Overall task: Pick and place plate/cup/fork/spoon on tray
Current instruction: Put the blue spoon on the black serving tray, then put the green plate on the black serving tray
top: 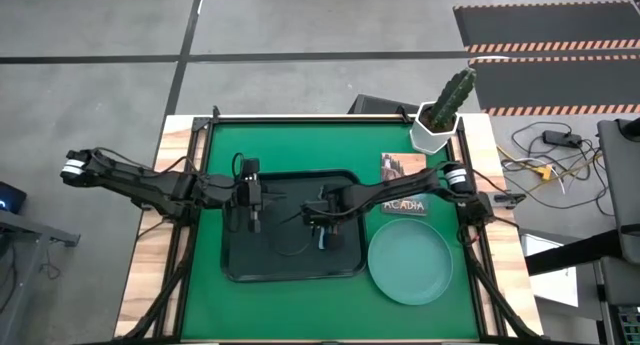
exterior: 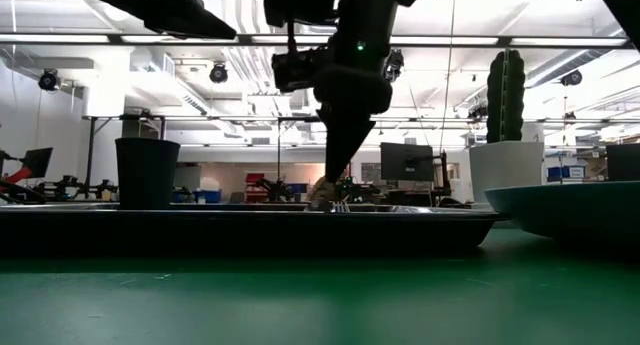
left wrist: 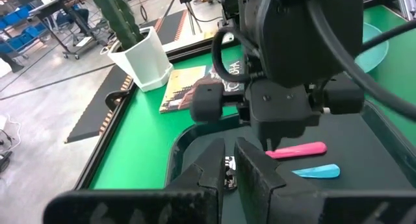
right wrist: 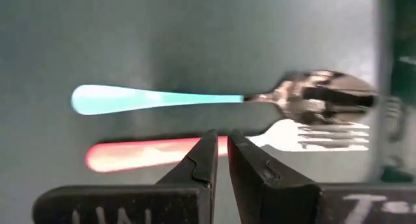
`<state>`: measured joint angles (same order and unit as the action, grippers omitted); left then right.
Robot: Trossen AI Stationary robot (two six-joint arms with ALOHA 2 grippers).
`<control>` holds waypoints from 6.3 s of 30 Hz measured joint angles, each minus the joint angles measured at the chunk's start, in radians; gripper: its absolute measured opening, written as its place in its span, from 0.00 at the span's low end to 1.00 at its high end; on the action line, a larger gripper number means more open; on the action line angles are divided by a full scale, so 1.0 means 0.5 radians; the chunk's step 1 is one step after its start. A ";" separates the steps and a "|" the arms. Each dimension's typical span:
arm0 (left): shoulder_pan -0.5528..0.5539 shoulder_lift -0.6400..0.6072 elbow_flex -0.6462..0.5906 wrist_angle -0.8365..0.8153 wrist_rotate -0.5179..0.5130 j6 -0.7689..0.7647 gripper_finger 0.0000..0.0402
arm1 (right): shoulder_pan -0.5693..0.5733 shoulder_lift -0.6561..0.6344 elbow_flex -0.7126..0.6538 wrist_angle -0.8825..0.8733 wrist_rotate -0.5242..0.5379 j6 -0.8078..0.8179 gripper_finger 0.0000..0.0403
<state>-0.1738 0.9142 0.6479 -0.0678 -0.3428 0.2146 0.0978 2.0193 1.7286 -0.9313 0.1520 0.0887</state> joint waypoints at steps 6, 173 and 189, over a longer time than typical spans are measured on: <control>0.000 0.000 0.000 0.011 0.000 0.000 0.04 | -0.010 -0.021 -0.070 0.116 0.258 -0.002 0.07; 0.000 0.002 -0.001 0.070 -0.005 -0.049 0.04 | 1.099 -0.497 0.014 -0.722 0.177 1.685 0.02; 0.000 -0.034 0.029 0.101 -0.078 -0.049 0.04 | 0.857 -0.365 0.061 0.006 0.517 0.079 0.02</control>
<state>-0.1738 0.8971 0.6627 -0.0171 -0.3816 0.1902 0.5261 1.8371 1.7592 -0.9282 0.4103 0.1283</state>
